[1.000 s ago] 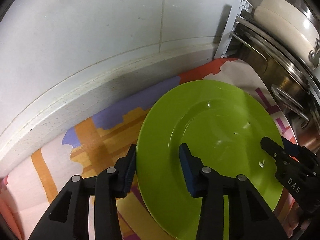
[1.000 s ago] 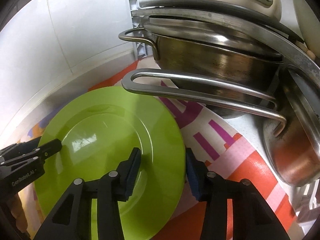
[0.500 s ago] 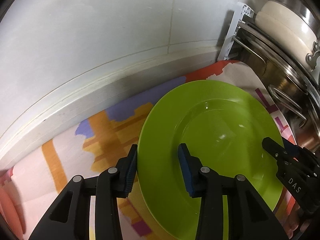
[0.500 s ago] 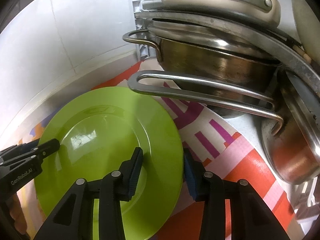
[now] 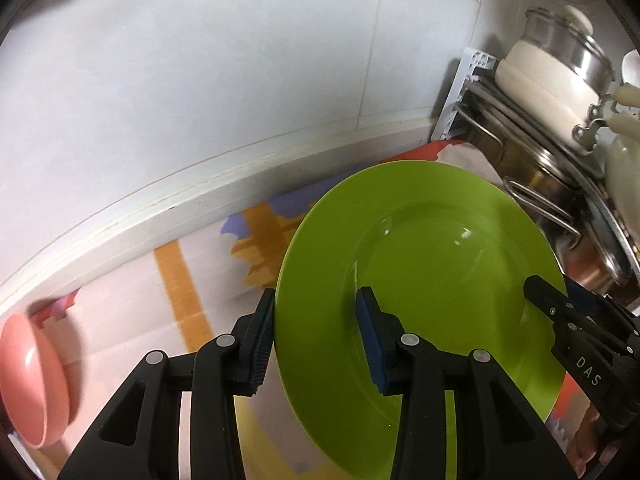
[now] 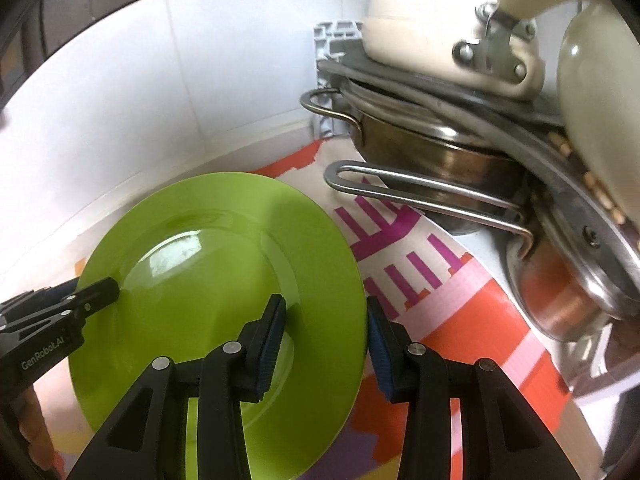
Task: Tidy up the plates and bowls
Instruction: 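Close both tools on the rim of the green plate, then carry the held green plate with both tools toward the sink and bowls, then lower the green plate onto the mat and open both tools, then move both tools to the white bowl rim and close on it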
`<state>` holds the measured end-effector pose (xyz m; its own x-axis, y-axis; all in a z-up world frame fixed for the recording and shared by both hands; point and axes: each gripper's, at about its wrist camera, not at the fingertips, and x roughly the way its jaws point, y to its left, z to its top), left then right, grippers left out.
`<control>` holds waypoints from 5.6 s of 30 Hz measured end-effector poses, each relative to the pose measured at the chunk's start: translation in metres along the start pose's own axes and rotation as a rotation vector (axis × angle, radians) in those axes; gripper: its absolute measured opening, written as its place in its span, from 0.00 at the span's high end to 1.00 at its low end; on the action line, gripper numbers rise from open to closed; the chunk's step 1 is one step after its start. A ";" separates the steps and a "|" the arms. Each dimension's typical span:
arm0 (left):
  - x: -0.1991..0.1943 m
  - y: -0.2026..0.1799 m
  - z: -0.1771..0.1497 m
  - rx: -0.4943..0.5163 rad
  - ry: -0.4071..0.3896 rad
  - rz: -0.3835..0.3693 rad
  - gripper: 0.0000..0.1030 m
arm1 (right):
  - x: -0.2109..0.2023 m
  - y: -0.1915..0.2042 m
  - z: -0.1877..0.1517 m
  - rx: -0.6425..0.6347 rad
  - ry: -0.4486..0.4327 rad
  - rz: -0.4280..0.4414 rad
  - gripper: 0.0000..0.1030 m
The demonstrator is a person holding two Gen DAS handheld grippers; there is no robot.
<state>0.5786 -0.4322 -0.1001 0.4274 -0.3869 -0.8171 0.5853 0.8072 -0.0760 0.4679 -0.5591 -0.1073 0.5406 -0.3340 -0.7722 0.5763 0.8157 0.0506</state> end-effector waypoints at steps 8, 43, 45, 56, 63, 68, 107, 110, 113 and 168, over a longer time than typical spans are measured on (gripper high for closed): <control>-0.038 0.009 -0.014 -0.017 -0.018 0.016 0.62 | -0.036 0.010 -0.008 -0.011 -0.008 0.014 0.60; -0.205 0.117 -0.151 -0.173 -0.099 0.122 0.62 | -0.178 0.110 -0.094 -0.160 -0.048 0.139 0.60; -0.211 0.124 -0.158 -0.185 -0.097 0.126 0.62 | -0.184 0.117 -0.099 -0.167 -0.047 0.147 0.60; -0.252 0.166 -0.203 -0.238 -0.090 0.165 0.62 | -0.215 0.160 -0.132 -0.229 -0.044 0.187 0.60; -0.278 0.197 -0.233 -0.276 -0.092 0.207 0.62 | -0.233 0.193 -0.155 -0.273 -0.038 0.223 0.60; -0.295 0.221 -0.258 -0.321 -0.090 0.239 0.62 | -0.241 0.217 -0.172 -0.304 -0.029 0.256 0.60; -0.276 0.298 -0.388 -0.552 0.154 0.346 0.62 | -0.201 0.326 -0.286 -0.544 0.229 0.388 0.60; -0.271 0.300 -0.391 -0.563 0.174 0.344 0.62 | -0.196 0.328 -0.290 -0.555 0.234 0.386 0.60; -0.268 0.300 -0.394 -0.563 0.186 0.347 0.62 | -0.191 0.328 -0.293 -0.563 0.249 0.384 0.60; -0.270 0.294 -0.270 -0.379 -0.008 0.353 0.29 | -0.200 0.328 -0.198 -0.526 0.075 0.448 0.53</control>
<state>0.4492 0.0299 -0.0558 0.5597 -0.0640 -0.8262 0.1144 0.9934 0.0006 0.4276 -0.1315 -0.0614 0.6022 0.1068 -0.7912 -0.0767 0.9942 0.0759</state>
